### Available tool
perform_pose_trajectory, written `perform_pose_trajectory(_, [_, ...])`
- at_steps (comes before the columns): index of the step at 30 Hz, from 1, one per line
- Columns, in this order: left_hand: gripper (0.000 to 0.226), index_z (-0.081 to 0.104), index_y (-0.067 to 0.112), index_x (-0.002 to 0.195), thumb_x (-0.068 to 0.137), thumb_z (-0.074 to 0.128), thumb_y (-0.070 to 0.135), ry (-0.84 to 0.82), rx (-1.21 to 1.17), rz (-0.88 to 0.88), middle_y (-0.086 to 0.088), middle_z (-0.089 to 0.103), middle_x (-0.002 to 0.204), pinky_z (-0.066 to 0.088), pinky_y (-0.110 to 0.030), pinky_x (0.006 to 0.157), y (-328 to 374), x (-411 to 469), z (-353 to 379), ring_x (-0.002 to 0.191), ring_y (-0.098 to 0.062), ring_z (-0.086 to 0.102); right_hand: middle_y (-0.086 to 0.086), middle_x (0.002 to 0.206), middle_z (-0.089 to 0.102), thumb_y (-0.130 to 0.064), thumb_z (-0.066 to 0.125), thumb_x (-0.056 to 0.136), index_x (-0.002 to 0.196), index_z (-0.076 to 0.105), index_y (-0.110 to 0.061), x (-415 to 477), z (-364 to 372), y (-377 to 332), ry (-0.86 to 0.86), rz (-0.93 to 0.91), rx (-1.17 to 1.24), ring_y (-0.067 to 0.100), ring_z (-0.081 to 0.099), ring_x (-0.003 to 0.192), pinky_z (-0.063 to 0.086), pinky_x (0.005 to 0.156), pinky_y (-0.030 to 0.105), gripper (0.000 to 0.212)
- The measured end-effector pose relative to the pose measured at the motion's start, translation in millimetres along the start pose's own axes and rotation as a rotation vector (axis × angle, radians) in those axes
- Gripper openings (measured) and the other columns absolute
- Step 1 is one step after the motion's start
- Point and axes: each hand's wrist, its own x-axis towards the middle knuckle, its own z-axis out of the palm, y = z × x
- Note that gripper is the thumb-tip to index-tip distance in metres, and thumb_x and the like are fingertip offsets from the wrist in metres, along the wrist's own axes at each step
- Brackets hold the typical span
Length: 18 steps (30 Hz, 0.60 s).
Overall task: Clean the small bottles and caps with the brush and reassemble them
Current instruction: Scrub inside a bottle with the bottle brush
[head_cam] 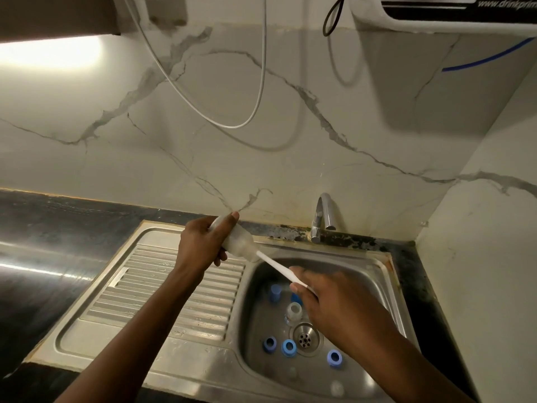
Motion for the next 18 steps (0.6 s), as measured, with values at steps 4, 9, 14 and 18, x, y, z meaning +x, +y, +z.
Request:
perform_pose_trajectory(4, [0.044,0.077,0.013,0.096,0.095,0.069,0.056,-0.043,-0.036,0.009,-0.017,0.074,0.078,0.053,-0.035,0.049,-0.5,3.7,0.5,0.053,-0.031,0.065,-0.011,0.087,0.072,-0.049,0.053,0.105,0.145,0.055,-0.041,-3.5,3.0,1.3,-0.052,0.038,0.237,0.007,0.069,0.073,0.057,0.066,0.024,0.041])
perform_pose_trajectory(9, [0.053,0.071,0.004,0.112,0.095,0.067,0.054,-0.126,-0.280,-0.162,-0.027,0.071,0.095,0.050,-0.030,0.046,-5.3,7.8,-1.2,0.059,-0.028,0.061,-0.018,0.100,0.075,-0.053,0.056,0.101,0.138,0.057,-0.054,-9.3,6.0,0.1,-0.082,0.043,0.413,0.005,0.072,0.087,0.062,0.082,0.033,0.037])
perform_pose_trajectory(14, [0.055,0.065,0.002,0.118,0.095,0.070,0.052,-0.084,-0.441,-0.321,-0.020,0.069,0.086,0.048,-0.026,0.044,-10.4,2.6,12.7,0.054,-0.021,0.058,-0.009,0.077,0.067,-0.047,0.053,0.104,0.144,0.050,-0.052,-9.7,5.9,-2.0,0.051,0.055,0.414,-0.003,0.063,0.061,0.050,0.053,0.018,0.041])
perform_pose_trajectory(18, [0.051,0.069,0.005,0.110,0.093,0.072,0.053,0.019,-0.260,-0.203,-0.021,0.073,0.089,0.054,-0.031,0.049,-7.0,-1.7,15.3,0.056,-0.026,0.065,-0.008,0.067,0.057,-0.046,0.043,0.108,0.153,0.035,-0.051,-6.2,2.2,-0.2,0.085,0.020,0.170,0.004,0.062,0.060,0.052,0.056,0.018,0.046])
